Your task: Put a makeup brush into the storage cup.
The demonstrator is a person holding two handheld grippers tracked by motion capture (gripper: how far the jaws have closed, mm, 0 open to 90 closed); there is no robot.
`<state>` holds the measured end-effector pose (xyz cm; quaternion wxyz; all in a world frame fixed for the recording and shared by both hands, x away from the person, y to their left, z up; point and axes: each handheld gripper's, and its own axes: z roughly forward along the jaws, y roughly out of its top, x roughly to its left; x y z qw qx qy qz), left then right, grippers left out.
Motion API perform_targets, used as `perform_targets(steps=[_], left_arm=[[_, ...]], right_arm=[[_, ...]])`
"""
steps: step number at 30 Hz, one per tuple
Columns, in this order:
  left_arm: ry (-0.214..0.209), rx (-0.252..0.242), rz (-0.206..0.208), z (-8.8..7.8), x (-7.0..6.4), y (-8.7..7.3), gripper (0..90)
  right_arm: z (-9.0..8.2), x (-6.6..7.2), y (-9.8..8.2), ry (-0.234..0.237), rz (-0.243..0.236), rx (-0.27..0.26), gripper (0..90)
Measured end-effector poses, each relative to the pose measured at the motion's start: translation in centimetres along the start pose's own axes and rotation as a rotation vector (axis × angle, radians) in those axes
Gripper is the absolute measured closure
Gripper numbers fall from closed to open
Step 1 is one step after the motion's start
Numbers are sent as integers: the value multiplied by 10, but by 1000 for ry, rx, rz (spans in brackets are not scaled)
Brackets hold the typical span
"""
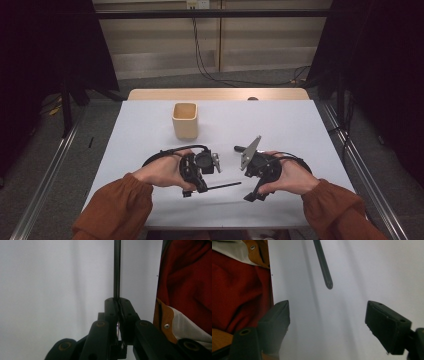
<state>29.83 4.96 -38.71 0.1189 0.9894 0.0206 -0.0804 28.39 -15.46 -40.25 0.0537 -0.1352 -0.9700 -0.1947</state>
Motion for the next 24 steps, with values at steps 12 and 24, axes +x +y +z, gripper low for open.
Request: perform_targets(steps=[12,24], left_arm=[[-11,-7,23,10,1,3,861],[3,-27,16,10,2,3,860]], right_arm=[[9,-2,11,34,-16,29,351],[10,-4,17,30,-42,-32,615]])
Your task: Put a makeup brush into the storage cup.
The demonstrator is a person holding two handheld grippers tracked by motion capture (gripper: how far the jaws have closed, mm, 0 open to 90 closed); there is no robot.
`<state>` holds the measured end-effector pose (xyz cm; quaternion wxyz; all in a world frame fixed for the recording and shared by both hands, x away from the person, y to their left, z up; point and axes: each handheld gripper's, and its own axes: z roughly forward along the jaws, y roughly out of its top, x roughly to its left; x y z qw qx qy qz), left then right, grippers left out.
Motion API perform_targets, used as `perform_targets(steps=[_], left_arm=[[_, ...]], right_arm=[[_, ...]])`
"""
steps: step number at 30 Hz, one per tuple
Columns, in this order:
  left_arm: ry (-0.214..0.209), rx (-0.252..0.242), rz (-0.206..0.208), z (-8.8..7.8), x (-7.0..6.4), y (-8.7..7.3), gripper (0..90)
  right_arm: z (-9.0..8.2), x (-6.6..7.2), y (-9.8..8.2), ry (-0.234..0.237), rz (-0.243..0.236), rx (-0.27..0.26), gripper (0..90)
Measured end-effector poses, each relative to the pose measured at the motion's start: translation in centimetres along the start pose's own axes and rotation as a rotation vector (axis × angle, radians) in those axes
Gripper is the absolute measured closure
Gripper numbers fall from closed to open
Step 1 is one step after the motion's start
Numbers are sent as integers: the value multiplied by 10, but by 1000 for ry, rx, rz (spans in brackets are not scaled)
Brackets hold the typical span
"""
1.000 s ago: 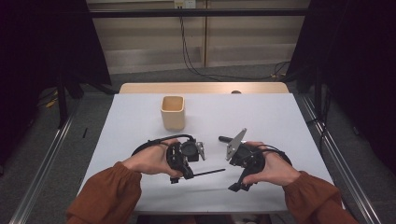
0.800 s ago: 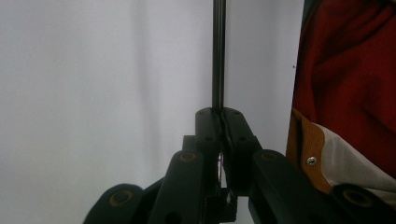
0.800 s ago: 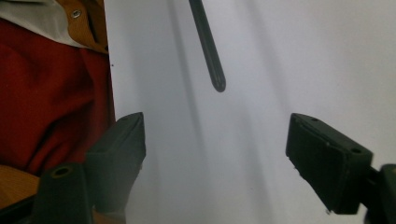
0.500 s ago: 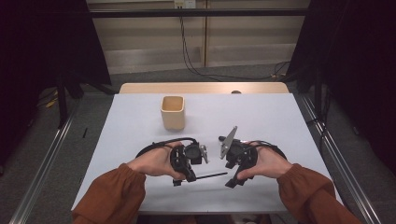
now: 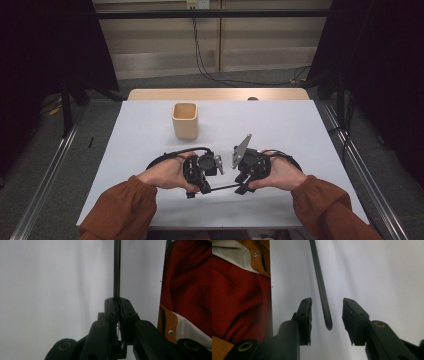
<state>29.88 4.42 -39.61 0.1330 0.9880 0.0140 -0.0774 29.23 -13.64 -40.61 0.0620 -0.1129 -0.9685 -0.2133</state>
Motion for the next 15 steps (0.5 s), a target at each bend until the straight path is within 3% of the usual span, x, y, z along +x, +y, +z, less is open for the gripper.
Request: perform_targets(steps=[8,15], left_arm=[[9,-6,-2,0,0,-1,860],[6,-27,8,-2,-1,-1,860]], right_arm=[[4,1,5,-10,-21,-11,748],[6,2,6,11,-48,-36,818]])
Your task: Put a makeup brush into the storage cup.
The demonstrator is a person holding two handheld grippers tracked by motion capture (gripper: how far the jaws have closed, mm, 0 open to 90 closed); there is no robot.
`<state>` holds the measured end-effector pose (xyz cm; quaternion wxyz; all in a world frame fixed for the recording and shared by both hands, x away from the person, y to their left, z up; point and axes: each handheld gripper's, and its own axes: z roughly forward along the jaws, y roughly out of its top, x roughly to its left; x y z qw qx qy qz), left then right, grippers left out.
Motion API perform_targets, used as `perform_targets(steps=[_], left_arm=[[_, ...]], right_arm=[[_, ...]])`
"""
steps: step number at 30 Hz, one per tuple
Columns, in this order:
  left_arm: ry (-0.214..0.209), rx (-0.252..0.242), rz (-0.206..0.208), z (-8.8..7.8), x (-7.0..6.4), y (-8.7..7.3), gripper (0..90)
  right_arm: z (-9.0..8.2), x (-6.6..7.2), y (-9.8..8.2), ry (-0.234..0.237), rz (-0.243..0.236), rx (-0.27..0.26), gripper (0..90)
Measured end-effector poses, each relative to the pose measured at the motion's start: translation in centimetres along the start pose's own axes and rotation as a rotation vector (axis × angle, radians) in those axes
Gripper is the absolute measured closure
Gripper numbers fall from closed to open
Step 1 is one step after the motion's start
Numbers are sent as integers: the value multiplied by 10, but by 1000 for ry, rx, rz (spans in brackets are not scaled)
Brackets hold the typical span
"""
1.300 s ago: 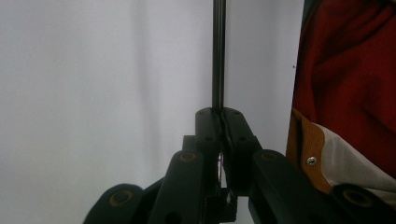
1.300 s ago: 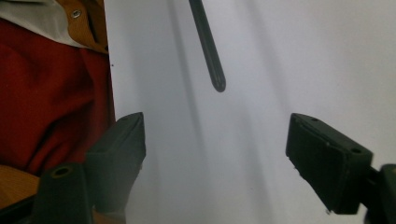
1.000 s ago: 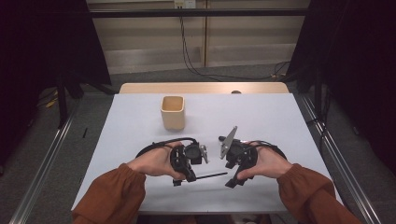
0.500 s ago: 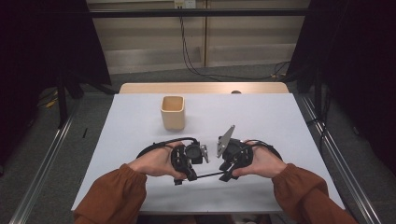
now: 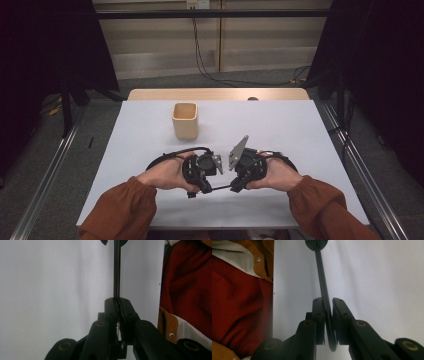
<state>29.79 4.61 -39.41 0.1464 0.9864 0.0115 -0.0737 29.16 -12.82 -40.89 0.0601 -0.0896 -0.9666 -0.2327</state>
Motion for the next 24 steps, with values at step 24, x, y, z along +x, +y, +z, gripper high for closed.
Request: perform_targets(steps=[24], left_arm=[[24,-114,-2,1,6,-10,678]], right_arm=[[-2,-6,-8,63,22,-22,861]])
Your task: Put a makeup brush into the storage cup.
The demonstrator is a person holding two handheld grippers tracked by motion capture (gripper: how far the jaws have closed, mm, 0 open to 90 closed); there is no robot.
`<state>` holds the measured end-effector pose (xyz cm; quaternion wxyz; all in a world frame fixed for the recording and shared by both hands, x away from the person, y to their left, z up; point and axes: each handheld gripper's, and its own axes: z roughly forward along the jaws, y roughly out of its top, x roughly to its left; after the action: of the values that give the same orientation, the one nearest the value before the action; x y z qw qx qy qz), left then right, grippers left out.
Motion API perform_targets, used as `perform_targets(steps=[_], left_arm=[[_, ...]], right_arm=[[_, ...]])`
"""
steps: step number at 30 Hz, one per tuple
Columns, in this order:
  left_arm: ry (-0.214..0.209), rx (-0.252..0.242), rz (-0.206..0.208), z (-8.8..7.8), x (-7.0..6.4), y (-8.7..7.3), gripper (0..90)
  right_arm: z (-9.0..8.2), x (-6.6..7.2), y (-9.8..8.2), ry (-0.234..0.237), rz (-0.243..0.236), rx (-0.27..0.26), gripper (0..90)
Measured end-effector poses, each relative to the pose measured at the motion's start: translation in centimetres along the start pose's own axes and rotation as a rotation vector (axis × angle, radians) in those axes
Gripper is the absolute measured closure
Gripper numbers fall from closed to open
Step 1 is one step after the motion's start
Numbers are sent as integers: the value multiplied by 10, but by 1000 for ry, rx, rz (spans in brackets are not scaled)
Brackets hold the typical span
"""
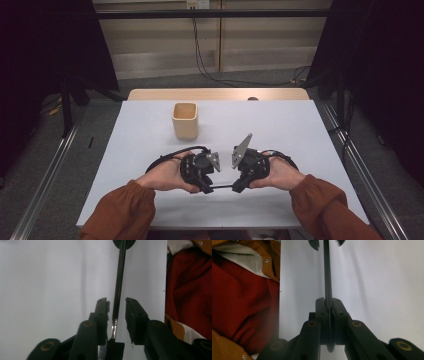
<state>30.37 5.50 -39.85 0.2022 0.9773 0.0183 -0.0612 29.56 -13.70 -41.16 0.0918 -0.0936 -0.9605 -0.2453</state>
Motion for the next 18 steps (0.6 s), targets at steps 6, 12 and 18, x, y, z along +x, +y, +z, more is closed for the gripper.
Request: perform_targets(steps=[6,12,18], left_arm=[[34,-68,-68,-3,4,-7,437],[90,-124,-117,-6,7,-18,221],[132,-199,-165,-11,10,-30,115]], right_arm=[[-1,-1,-3,-8,28,-19,860],[-6,-3,-8,-14,49,-27,860],[-6,-8,-13,-21,70,-34,860]])
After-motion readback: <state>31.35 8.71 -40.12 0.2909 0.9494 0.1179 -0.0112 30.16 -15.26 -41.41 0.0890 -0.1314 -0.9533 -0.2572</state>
